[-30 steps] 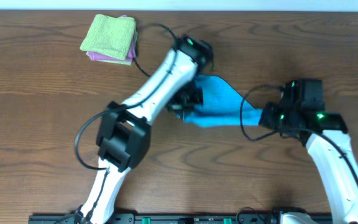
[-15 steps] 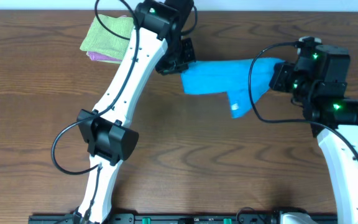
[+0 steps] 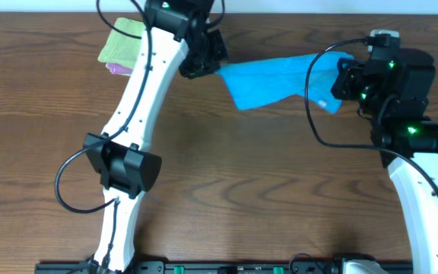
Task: Fold the cloth
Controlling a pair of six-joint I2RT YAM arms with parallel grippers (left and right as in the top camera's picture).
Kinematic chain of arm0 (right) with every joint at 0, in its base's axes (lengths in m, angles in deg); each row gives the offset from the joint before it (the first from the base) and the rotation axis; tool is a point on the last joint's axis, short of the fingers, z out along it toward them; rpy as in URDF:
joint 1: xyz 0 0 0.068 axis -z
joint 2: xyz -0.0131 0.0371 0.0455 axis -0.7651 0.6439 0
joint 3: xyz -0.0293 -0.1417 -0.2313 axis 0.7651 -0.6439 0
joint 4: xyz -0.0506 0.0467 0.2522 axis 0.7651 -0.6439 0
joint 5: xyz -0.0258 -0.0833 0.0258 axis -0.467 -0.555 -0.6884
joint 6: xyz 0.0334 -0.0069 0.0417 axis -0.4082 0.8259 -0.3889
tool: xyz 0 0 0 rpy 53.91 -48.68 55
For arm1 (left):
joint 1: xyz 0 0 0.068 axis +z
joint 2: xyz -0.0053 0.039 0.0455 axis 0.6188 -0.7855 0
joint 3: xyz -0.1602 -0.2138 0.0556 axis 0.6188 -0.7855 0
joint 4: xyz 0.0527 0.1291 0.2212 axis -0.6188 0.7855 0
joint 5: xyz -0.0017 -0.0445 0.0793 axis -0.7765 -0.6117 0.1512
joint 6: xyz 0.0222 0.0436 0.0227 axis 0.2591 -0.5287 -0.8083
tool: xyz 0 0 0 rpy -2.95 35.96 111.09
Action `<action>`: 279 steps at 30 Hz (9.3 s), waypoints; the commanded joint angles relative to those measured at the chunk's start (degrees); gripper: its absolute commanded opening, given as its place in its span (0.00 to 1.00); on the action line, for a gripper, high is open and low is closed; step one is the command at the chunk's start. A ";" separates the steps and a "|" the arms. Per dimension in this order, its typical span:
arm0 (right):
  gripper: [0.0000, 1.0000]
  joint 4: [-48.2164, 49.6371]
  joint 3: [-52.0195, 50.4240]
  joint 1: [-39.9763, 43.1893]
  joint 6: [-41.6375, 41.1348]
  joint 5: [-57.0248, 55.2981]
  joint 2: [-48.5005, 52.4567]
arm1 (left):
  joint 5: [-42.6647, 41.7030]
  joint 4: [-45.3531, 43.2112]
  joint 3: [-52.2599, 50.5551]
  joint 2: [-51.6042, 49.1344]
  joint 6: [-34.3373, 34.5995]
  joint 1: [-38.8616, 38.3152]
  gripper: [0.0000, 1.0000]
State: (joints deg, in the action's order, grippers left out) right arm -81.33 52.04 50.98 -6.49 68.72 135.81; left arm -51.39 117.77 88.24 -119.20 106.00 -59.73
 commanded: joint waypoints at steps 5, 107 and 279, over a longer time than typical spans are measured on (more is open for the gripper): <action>0.02 -10.86 1.11 0.37 0.85 -2.34 -0.04 | 1.70 5.84 1.27 1.36 -0.59 1.64 0.06; 0.10 -18.67 1.11 0.42 8.79 -8.35 -0.04 | 4.50 -99.49 -82.64 13.49 31.95 -21.11 0.89; 0.67 -32.89 -21.49 -6.34 14.21 16.44 -2.40 | -23.80 -32.87 -78.49 33.03 -19.50 -0.02 0.80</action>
State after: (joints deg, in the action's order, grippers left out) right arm -115.14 32.57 45.16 12.39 84.98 133.56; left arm -76.22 85.05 11.00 -82.02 86.32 -58.46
